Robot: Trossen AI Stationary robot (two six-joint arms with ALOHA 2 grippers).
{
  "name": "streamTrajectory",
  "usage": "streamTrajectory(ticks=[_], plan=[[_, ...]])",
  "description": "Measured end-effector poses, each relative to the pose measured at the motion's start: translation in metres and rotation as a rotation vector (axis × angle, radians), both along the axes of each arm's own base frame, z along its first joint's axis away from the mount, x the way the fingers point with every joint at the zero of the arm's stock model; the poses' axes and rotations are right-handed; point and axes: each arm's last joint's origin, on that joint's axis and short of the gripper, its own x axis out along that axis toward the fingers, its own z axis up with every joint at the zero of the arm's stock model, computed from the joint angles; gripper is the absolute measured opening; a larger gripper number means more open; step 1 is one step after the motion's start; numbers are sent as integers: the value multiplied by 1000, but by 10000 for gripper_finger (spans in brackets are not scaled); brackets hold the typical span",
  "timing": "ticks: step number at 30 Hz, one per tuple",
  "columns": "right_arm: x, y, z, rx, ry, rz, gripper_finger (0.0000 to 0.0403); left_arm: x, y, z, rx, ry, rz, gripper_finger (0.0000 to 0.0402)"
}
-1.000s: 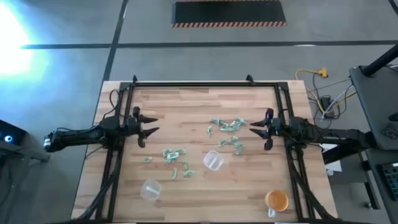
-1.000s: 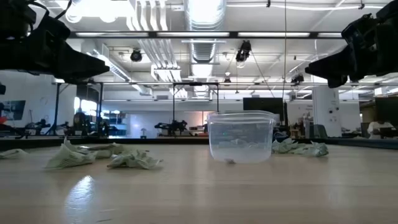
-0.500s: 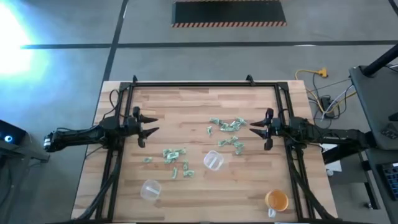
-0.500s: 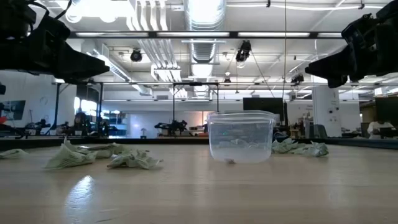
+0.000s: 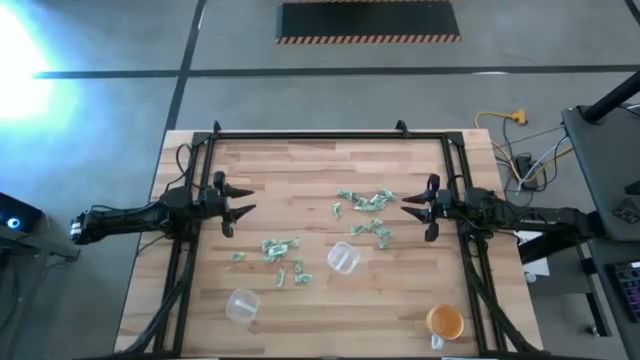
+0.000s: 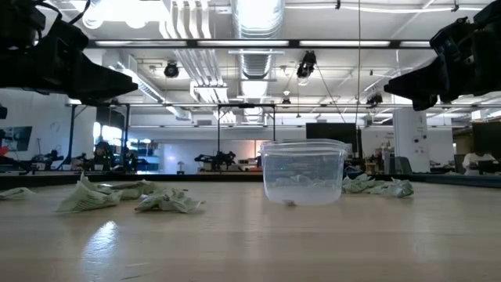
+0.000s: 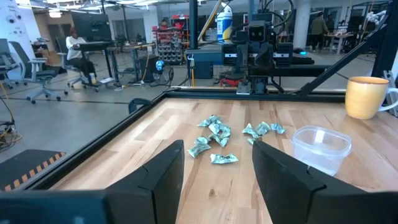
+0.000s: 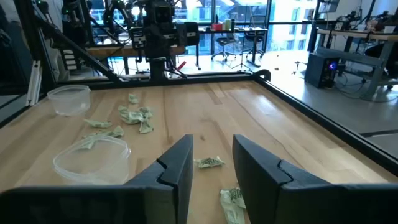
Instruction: Pick and place items into bin
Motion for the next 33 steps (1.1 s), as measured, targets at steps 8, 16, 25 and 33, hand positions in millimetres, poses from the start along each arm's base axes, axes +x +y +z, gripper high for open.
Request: streamTrajectory(ticks=[8,16,25,33], plan=[[0,0,0,0,0,0,105,0,0,0,0,0,0,174],[0,0,0,-1,0,0,105,0,0,0,0,0,0,174],[0,0,0,1,-1,0,105,0,0,0,0,0,0,174],[0,0,0,144,-23,-10,105,0,0,0,0,0,0,174]])
